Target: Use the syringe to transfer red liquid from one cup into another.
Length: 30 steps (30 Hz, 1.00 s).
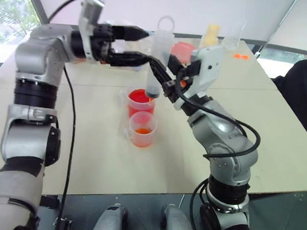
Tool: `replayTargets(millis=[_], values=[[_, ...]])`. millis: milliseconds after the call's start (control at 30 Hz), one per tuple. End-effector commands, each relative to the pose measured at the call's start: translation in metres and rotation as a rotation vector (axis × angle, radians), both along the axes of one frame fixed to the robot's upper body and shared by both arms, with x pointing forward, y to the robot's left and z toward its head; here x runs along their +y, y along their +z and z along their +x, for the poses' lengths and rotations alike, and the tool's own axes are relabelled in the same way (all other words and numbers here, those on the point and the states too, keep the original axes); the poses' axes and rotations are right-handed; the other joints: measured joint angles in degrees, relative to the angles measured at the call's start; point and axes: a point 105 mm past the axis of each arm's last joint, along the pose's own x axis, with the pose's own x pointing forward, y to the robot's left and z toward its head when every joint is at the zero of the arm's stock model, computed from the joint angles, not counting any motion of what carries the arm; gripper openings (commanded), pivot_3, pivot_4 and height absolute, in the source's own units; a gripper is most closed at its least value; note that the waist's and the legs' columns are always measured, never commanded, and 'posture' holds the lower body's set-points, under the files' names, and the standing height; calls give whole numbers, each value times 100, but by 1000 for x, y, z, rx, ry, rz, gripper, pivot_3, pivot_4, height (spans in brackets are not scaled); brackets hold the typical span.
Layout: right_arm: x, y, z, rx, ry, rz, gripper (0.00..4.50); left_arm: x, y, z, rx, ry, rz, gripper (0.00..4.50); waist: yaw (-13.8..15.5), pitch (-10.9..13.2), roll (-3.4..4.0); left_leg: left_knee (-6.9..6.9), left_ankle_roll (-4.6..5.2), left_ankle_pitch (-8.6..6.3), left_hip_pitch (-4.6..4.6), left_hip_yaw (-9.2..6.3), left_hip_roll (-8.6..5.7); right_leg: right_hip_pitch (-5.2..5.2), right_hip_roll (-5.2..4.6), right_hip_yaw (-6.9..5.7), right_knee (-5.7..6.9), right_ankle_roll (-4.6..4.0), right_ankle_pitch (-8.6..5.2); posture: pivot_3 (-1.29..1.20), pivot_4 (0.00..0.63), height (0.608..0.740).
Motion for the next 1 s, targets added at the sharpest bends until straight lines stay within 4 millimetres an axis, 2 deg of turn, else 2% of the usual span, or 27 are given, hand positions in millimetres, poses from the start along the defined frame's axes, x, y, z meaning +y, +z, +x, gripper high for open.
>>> replayTargets(millis=[33,133,267,400,500,600,700,867,1000], values=[[-6,21,-13,-74,22,47,1443,21,24,-4,-35,65,-83,4480,1,0,0,0,0,0,0,0,0,0,0,0,0,0,0,0,150,740],[-24,30,-12,-63,14,61,1443,25,1,-6,14,88,-19,4480,18,0,0,0,0,0,0,-2,2,2,-1,0,0,0,0,0,150,740],[-63,44,-10,-30,-9,16,1443,40,-27,-13,78,178,51,4480,32,2,-1,1,0,0,0,-3,7,5,-19,-1,1,0,0,0,150,740],[-98,40,1,145,-18,-46,1443,64,-42,-27,130,273,78,4480,24,4,-4,-7,2,-1,-3,-3,8,3,-21,-3,-7,0,0,0,150,740],[-116,18,10,344,4,-103,1443,70,-56,-45,176,282,120,4480,2,4,-2,-12,2,-2,-1,-1,11,3,-21,-2,-11,-2,-1,0,150,740],[-132,-22,20,612,1,-170,1443,70,-75,-63,234,271,179,4480,9,4,-2,-15,4,-2,4,8,12,4,-24,3,-13,-8,-4,0,150,740],[-142,-54,28,796,-7,-180,1443,71,-87,-71,248,289,202,4480,27,4,-2,-15,4,-2,2,11,11,6,-25,3,-22,-22,-12,0,150,740],[-145,-88,44,956,-25,-170,1443,83,-101,-64,239,427,173,4480,26,4,-1,-15,4,-2,0,15,10,19,-24,2,-55,-20,-10,0,150,740],[-138,-101,47,1022,16,-190,1443,81,-112,-74,271,421,178,4480,10,4,-1,-15,13,-8,-2,23,8,24,-25,5,-73,-1,0,0,150,740]])
